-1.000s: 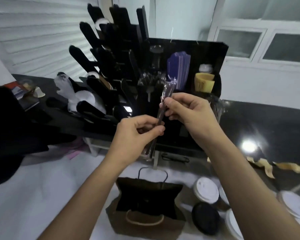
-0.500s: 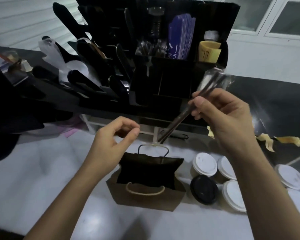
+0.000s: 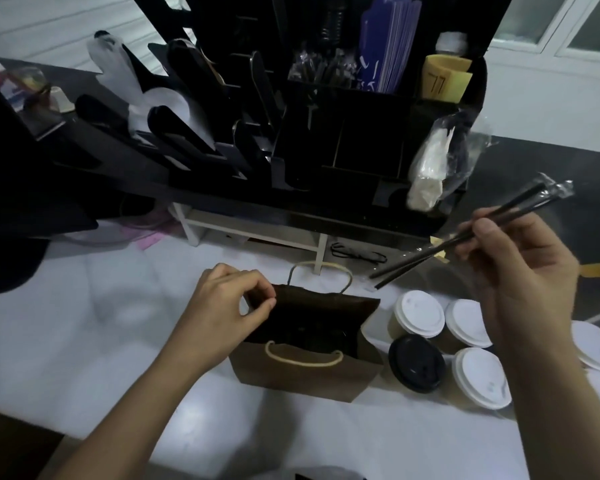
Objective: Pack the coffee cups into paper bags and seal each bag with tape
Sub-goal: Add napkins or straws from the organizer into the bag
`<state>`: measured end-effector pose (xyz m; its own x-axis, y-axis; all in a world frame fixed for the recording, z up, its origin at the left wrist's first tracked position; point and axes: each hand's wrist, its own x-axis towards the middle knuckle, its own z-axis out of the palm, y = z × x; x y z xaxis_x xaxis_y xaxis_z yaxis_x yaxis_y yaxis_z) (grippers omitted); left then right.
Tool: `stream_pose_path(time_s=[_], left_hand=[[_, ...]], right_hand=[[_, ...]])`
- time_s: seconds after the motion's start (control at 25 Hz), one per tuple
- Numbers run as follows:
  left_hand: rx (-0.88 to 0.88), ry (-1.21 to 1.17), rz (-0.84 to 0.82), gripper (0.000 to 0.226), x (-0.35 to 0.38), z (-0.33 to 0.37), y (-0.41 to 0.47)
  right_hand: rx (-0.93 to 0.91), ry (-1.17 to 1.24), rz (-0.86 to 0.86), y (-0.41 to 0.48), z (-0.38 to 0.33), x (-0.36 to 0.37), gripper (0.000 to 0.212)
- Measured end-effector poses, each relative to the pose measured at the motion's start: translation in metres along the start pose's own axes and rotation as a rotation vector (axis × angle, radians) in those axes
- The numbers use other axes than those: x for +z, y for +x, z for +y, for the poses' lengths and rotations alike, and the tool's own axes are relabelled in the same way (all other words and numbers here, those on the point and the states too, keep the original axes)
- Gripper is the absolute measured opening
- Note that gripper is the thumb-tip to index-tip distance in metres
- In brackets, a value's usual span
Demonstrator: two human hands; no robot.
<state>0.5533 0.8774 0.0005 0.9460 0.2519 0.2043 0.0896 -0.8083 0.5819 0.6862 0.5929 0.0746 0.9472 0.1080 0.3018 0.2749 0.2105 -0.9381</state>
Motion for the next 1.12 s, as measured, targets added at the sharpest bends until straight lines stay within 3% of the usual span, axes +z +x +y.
stream_pose_path(time_s=[0.16, 0.28, 0.4, 0.6, 0.84, 1.12], left_hand=[[0.051, 0.118, -0.001, 0.019, 0.006, -0.006, 0.002], [0.069, 0.182, 0.000, 0.021, 0.008, -0.010, 0.002], [0.065, 0.255, -0.021, 0.026, 0.011, -0.017, 0.001], [-0.012, 0.162, -0.179, 0.046, 0.008, -0.021, 0.002], [-0.015, 0.010, -0.320, 0.077, 0.006, -0.024, 0.000], [0.008, -0.035, -0.314, 0.100, 0.009, -0.024, -0.002]], right_hand=[[-0.020, -0.033, 0.107, -0.009, 0.003, -0.009, 0.022], [0.020, -0.055, 0.060, -0.020, 0.003, -0.005, 0.007], [0.026, -0.111, 0.006, -0.032, 0.004, 0.002, 0.017], [-0.064, -0.169, -0.068, -0.041, 0.006, 0.017, 0.011], [-0.241, -0.561, -0.437, -0.045, 0.037, 0.038, 0.018], [-0.376, -1.124, -0.817, -0.039, 0.085, 0.077, 0.021]])
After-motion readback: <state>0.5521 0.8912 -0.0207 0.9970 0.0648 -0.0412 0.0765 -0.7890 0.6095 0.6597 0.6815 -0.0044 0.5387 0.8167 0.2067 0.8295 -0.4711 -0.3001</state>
